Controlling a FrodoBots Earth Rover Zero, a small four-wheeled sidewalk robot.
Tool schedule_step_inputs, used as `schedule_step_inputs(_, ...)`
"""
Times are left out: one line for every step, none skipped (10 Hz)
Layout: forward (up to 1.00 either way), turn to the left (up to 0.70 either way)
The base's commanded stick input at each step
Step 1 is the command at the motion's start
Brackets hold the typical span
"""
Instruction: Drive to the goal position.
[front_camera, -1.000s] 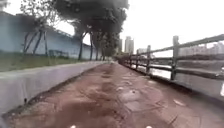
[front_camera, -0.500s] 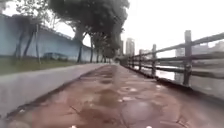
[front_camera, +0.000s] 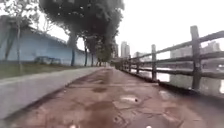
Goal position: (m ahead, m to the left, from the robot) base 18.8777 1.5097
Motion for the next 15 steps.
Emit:
schedule_step_inputs(1.00,0.06)
schedule_step_inputs(1.00,0.06)
schedule_step_inputs(1.00,0.06)
schedule_step_inputs(1.00,0.06)
schedule_step_inputs(1.00,0.06)
schedule_step_inputs(1.00,0.06)
schedule_step_inputs(1.00,0.06)
schedule_step_inputs(1.00,0.06)
schedule_step_inputs(1.00,0.06)
schedule_step_inputs(1.00,0.06)
schedule_step_inputs(1.00,0.06)
schedule_step_inputs(1.00,0.06)
schedule_step_inputs(1.00,0.06)
schedule_step_inputs(1.00,0.06)
schedule_step_inputs(1.00,0.06)
